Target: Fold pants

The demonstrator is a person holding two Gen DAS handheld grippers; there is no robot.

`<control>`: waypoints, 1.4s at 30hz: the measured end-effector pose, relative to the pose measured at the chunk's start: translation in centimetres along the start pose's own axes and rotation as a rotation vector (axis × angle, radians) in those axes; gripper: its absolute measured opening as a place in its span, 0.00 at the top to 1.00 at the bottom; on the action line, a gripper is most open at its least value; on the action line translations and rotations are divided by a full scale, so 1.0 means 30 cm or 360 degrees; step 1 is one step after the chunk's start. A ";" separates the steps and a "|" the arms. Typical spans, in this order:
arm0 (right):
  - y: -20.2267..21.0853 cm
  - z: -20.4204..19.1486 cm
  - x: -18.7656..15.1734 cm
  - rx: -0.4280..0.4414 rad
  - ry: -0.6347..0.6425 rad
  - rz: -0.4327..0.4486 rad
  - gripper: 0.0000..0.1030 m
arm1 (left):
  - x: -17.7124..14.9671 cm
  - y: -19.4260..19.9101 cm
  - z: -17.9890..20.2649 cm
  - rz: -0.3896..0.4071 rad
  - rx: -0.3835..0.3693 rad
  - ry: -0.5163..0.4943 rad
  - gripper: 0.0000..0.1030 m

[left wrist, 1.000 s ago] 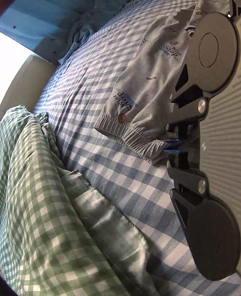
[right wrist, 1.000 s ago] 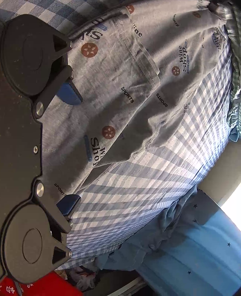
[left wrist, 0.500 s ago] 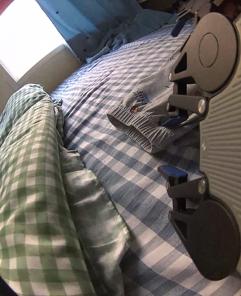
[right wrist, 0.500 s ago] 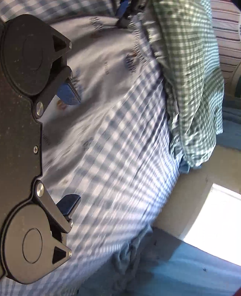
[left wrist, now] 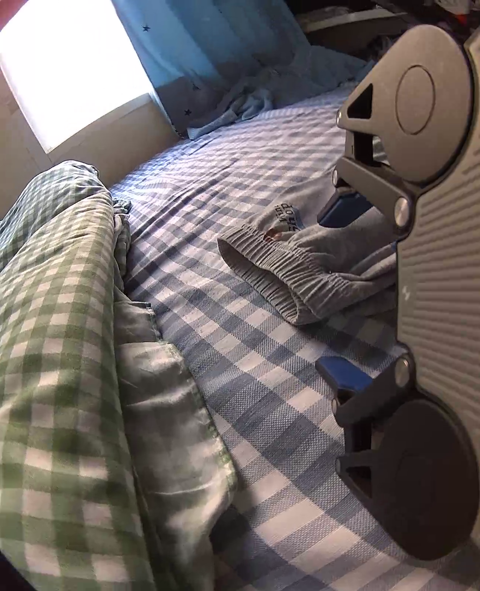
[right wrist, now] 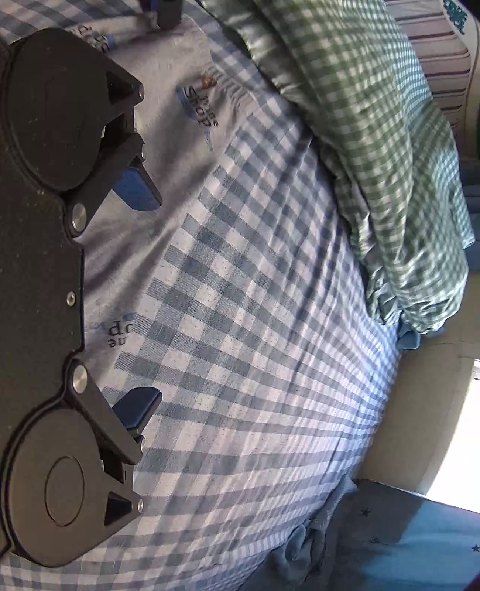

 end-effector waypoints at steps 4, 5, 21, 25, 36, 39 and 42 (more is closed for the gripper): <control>0.171 0.041 -0.175 -0.0127 -0.0104 -0.0021 0.01 | -0.009 -0.028 0.030 -0.0019 0.0003 -0.0044 0.20; 0.202 0.049 -0.224 -0.0177 -0.0131 -0.0046 0.01 | -0.012 -0.036 0.039 -0.0027 0.0010 -0.0060 0.24; 0.276 0.094 -0.496 -0.0545 -0.0467 -0.0153 0.01 | -0.009 -0.077 0.064 -0.0041 0.0318 -0.0110 0.47; 0.185 0.070 -0.527 -0.0503 -0.0496 -0.0274 0.01 | -0.010 -0.082 0.088 -0.0041 0.0461 -0.0175 0.63; 0.302 0.116 -0.515 -0.0422 -0.0560 -0.0179 0.01 | -0.076 -0.018 0.288 0.0181 0.0656 -0.0635 0.83; 0.342 0.129 -0.531 -0.0411 -0.0570 -0.0145 0.01 | -0.108 0.017 0.361 0.0256 0.0660 -0.0792 0.83; 0.379 0.147 -0.551 -0.0393 -0.0590 -0.0122 0.01 | -0.157 0.053 0.463 0.0309 0.0612 -0.0952 0.83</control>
Point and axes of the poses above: each gripper's, at about its wrist camera, not at the fingertips, and y roughly against the way its jaws point, z to its right, x to its top, the point moved 8 cm from there along -y, roughly the way its jaws point, and after that the axes turned 6 degrees about y, right-handed, at the moved point
